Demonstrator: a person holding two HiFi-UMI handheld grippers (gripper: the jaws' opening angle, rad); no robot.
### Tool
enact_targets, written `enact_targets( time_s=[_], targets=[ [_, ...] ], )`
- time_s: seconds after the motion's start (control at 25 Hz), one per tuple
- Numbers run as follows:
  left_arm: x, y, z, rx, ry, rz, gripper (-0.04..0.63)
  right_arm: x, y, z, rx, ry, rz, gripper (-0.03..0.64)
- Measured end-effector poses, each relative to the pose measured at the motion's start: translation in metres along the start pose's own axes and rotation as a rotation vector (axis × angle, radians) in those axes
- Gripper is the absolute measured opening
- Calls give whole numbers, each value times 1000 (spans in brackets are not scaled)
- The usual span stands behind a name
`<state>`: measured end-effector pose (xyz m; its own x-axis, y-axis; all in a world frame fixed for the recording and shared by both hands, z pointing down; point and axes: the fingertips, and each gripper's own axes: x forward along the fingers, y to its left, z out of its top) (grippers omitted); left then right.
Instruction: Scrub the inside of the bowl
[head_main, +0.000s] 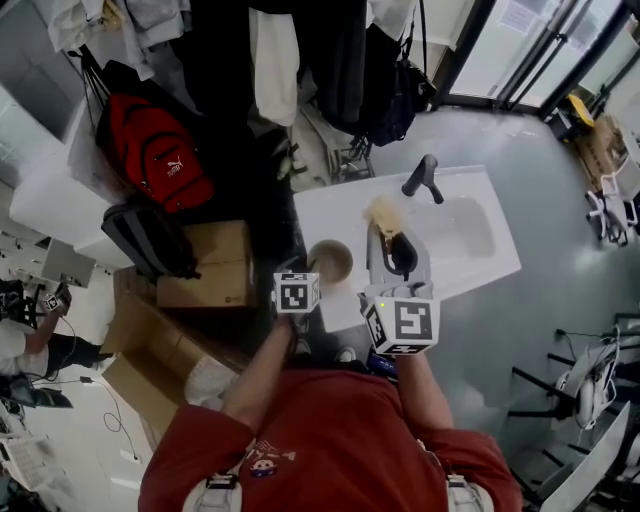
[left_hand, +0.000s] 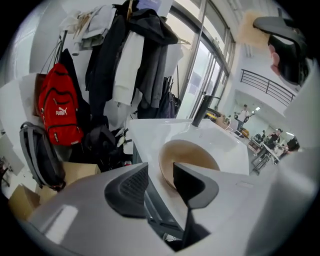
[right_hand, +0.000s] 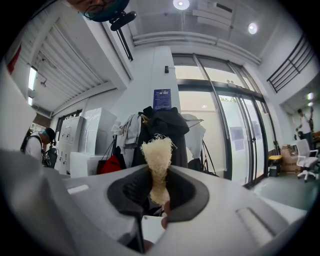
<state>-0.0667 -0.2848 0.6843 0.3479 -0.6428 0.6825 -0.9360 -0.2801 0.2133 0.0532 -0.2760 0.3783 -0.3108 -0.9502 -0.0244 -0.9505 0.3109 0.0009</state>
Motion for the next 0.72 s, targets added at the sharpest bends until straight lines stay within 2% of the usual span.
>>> enact_targets(
  time_s=[0.24,0.32,0.72],
  targets=[
    [4,-6,-4,-15,22,-16,144,0,-1,-1,-1,1,-6,75],
    [8,-6,-9,-22,27,-11,113,-1,-2,-1,-1,-2,-8,75],
    [7,-2,-9,-38,28,28,42,-1,-8,-2,2,0,-19,75]
  ],
)
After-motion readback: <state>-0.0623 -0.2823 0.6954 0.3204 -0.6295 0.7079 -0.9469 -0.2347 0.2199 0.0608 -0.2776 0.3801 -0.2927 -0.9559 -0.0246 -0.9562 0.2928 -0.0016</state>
